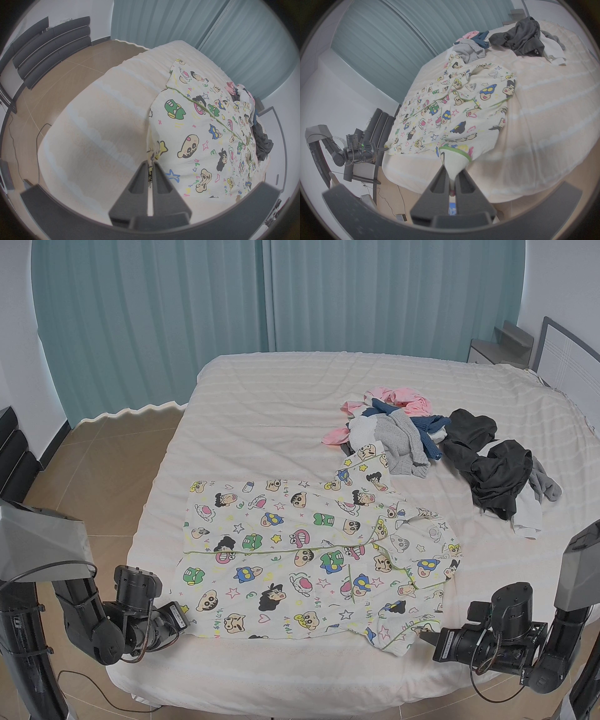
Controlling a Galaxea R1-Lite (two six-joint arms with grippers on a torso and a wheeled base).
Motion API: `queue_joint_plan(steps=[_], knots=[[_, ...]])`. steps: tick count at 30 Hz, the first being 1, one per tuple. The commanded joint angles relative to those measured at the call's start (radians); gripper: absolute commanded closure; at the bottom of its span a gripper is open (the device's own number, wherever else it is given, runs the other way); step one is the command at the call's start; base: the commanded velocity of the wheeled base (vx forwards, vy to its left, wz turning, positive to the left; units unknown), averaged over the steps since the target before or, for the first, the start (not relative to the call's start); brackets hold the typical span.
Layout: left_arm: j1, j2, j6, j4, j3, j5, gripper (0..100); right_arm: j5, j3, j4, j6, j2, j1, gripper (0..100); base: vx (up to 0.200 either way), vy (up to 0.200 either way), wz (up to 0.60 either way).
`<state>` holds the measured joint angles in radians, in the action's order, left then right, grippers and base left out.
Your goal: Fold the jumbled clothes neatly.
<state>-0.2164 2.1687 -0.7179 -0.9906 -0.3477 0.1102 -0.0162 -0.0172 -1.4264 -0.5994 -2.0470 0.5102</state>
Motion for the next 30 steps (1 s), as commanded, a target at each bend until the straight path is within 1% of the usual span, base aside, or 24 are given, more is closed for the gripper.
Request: queue_joint_plan(steps=[1, 3, 4, 5, 6, 11, 14, 15, 22, 26, 28, 30], knots=[[0.002, -0.087, 0.0, 0.05, 0.021, 0.003, 100, -0.002, 0.017, 0.126, 0.003, 0.149, -0.006, 100, 0.0, 0.0, 0.0], [-0.001, -0.089, 0.0, 0.052, 0.047, 0.003, 100, -0.013, 0.017, 0.221, 0.006, 0.228, -0.004, 100, 0.0, 0.0, 0.0], [-0.003, -0.086, 0.0, 0.05, 0.055, 0.002, 100, -0.015, 0.017, 0.253, 0.006, 0.248, -0.002, 100, 0.0, 0.0, 0.0], [-0.003, -0.086, 0.0, 0.05, 0.055, 0.002, 100, -0.015, 0.017, 0.253, 0.006, 0.248, -0.002, 100, 0.0, 0.0, 0.0], [-0.001, -0.084, -0.003, 0.05, 0.059, 0.0, 100, -0.018, 0.017, 0.307, 0.003, 0.274, -0.001, 100, 0.0, 0.0, 0.0], [-0.001, -0.083, -0.003, 0.05, 0.09, -0.001, 100, -0.016, 0.017, 0.351, -0.007, 0.275, 0.001, 100, 0.0, 0.0, 0.0], [-0.003, -0.084, -0.005, 0.05, 0.111, -0.003, 100, -0.016, 0.017, 0.403, -0.008, 0.28, 0.011, 100, 0.0, 0.0, 0.0], [-0.003, -0.084, -0.005, 0.049, 0.119, -0.004, 100, -0.016, 0.017, 0.437, -0.01, 0.281, 0.021, 100, 0.0, 0.0, 0.0], [-0.008, -0.086, -0.003, 0.046, 0.159, -0.007, 100, -0.016, 0.017, 0.55, -0.013, 0.338, 0.071, 100, 0.0, 0.0, 0.0], [-0.014, -0.092, 0.002, 0.041, 0.196, -0.011, 100, -0.015, 0.017, 0.621, -0.048, 0.38, 0.111, 100, 0.0, 0.0, 0.0], [-0.014, -0.092, 0.002, 0.041, 0.199, -0.011, 100, -0.015, 0.017, 0.629, -0.051, 0.383, 0.114, 100, 0.0, 0.0, 0.0], [-0.02, -0.092, 0.002, 0.043, 0.211, -0.012, 100, -0.015, 0.017, 0.672, -0.056, 0.403, 0.131, 100, 0.0, 0.0, 0.0]])
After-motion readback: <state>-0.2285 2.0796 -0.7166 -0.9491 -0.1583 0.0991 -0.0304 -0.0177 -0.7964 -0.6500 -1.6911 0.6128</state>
